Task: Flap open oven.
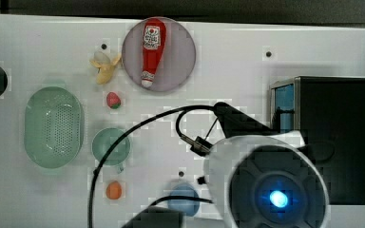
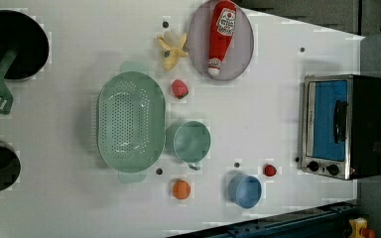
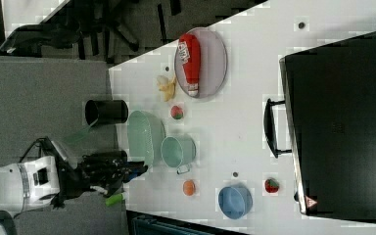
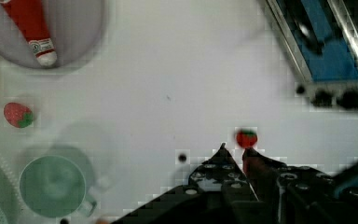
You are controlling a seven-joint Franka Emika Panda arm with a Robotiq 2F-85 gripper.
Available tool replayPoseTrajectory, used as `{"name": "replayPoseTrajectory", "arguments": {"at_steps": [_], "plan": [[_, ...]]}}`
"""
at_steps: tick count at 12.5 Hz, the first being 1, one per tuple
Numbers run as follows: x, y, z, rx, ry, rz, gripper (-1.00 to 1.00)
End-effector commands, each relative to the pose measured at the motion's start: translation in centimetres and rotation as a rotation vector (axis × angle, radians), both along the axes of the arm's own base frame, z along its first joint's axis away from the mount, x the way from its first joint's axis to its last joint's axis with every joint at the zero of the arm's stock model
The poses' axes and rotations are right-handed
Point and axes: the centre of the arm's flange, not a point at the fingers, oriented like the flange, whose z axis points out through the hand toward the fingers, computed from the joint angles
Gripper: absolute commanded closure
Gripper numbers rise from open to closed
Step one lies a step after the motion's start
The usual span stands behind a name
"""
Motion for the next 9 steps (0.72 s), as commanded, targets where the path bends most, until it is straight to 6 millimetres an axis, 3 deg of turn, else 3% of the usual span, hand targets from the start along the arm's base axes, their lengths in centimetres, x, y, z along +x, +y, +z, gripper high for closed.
{"name": "replayPoseTrajectory", "arguments": {"at_steps": [1, 5, 9], "plan": [[-1.1, -5.6, -2.4, 0.006, 0.007, 0.195, 0.65], [-1.0, -10.6, -6.5, 0.010, -0.050, 0.175, 0.65], [0.1, -14.5, -10.6, -0.009, -0.067, 0.313, 0.65]]}}
